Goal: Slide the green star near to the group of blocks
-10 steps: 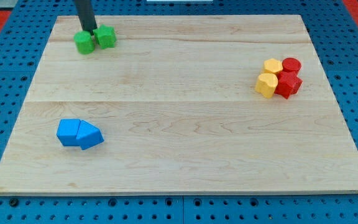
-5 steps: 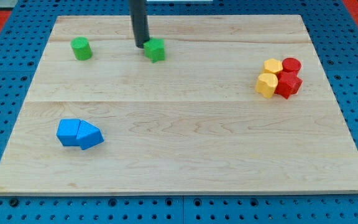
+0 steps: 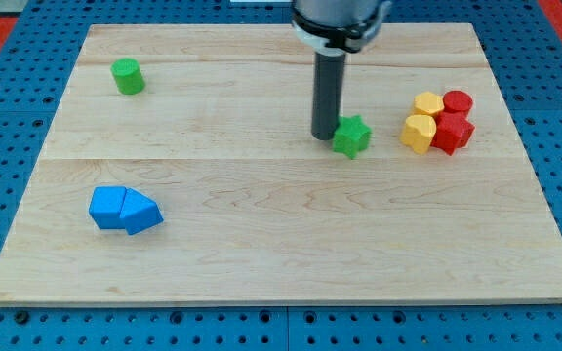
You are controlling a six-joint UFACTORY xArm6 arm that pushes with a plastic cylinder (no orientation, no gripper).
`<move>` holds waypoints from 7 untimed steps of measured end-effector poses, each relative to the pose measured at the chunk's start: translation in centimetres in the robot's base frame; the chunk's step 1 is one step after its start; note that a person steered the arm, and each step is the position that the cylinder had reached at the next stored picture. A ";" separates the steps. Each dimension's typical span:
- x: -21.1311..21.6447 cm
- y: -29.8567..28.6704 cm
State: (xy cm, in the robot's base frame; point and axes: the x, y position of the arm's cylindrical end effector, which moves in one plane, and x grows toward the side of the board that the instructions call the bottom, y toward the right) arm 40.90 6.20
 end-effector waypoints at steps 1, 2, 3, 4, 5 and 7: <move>2.6 0.9; 4.6 1.0; 3.0 1.7; 2.4 3.3; 4.6 1.6; 0.9 -16.1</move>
